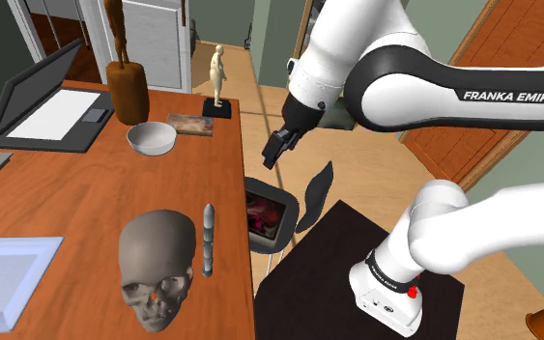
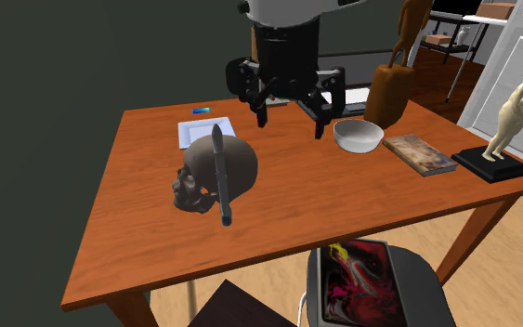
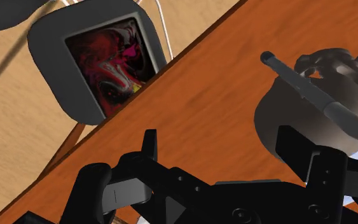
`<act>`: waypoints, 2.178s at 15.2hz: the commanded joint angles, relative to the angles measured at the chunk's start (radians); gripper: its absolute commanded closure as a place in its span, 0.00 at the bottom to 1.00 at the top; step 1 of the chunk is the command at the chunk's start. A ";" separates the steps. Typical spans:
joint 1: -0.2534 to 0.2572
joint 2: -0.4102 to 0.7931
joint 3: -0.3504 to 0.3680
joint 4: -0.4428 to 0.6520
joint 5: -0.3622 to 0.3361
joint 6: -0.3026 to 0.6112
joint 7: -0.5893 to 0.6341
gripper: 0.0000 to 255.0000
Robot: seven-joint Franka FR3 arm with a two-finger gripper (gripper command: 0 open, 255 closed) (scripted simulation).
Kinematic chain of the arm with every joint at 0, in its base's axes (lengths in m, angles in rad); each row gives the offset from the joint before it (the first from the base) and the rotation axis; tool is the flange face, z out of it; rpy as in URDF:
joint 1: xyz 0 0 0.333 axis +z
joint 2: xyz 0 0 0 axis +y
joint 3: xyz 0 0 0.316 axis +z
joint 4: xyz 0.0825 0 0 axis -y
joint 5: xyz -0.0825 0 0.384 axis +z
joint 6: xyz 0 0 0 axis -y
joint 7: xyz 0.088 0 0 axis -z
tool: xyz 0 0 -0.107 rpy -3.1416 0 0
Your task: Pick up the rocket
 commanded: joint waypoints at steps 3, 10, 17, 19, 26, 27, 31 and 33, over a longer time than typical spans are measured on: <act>0.016 0.081 0.096 0.028 0.028 0.088 0.096 0.00; 0.002 0.251 0.271 0.119 0.011 0.225 0.272 0.00; -0.026 0.353 0.364 0.134 -0.037 0.329 0.371 0.00; -0.030 0.365 0.373 0.117 -0.043 0.358 0.379 0.00; -0.034 0.376 0.380 0.106 -0.050 0.378 0.385 1.00; -0.034 0.376 0.380 0.106 -0.049 0.378 0.385 1.00; -0.034 0.376 0.380 0.106 -0.049 0.378 0.385 1.00; -0.031 0.369 0.376 0.112 -0.045 0.366 0.381 1.00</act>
